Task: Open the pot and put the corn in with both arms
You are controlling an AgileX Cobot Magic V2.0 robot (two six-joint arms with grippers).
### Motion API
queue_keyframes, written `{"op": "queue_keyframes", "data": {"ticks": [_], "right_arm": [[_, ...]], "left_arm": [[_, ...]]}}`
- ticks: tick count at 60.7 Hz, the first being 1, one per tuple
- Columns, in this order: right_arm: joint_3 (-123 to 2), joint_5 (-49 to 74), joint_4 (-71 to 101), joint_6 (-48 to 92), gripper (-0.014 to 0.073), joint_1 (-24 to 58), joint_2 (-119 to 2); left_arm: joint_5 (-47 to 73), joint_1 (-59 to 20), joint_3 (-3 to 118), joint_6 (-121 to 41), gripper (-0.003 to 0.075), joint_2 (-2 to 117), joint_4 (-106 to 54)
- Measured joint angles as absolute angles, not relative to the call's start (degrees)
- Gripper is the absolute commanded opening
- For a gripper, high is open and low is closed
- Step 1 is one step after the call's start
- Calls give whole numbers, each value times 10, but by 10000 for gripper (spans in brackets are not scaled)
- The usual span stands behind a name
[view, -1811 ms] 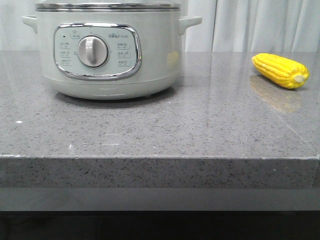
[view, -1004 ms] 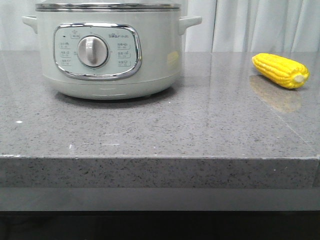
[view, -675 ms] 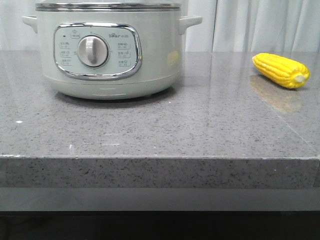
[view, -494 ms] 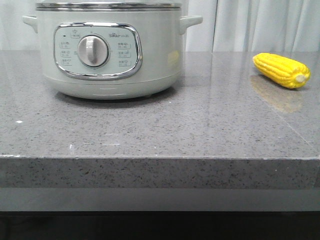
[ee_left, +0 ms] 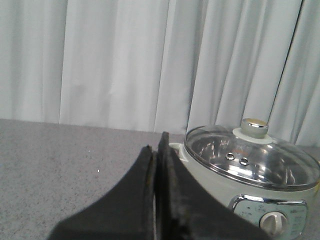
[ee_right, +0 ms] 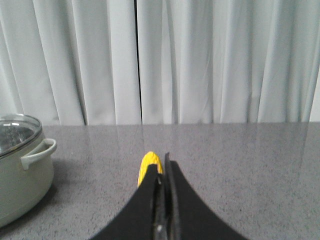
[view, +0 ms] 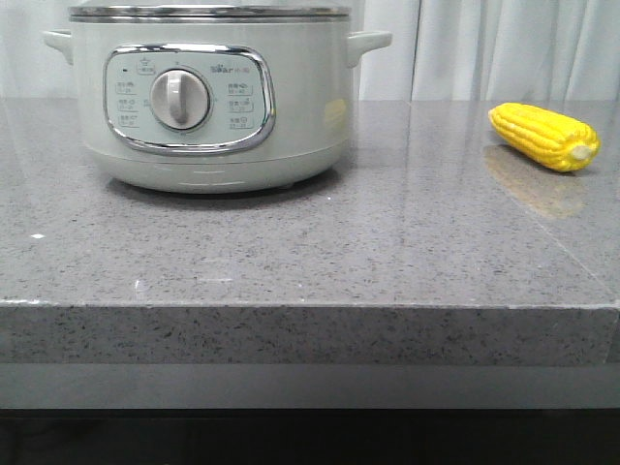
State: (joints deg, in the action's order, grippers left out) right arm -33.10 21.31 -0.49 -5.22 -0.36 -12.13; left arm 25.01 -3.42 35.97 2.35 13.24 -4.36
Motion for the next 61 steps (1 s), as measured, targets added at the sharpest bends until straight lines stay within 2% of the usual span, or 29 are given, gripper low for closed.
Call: {"op": "queue_keyframes", "data": {"ticks": [10, 22, 45, 50, 53, 56, 61], "right_arm": [[-396, 297, -5, -52, -66, -4, -197], [-417, 385, -5, -52, -66, -4, -277], [-417, 398, -5, -52, -62, -4, -334], [-417, 398, -5, -52, -18, -4, -334], [-417, 398, -5, -52, 52, -4, -334], [-417, 398, -5, -52, 164, -4, -334], [-417, 398, -5, -52, 338, -4, -334]], "left_arm": [[312, -34, 428, 23, -20, 223, -44], [331, -34, 434, 23, -20, 291, -44], [332, -34, 434, 23, -15, 361, -47], [332, -34, 434, 23, 52, 370, -47], [332, -34, 434, 23, 119, 373, -45], [332, -34, 434, 23, 254, 376, -42], [331, -34, 434, 23, 426, 379, -35]]}}
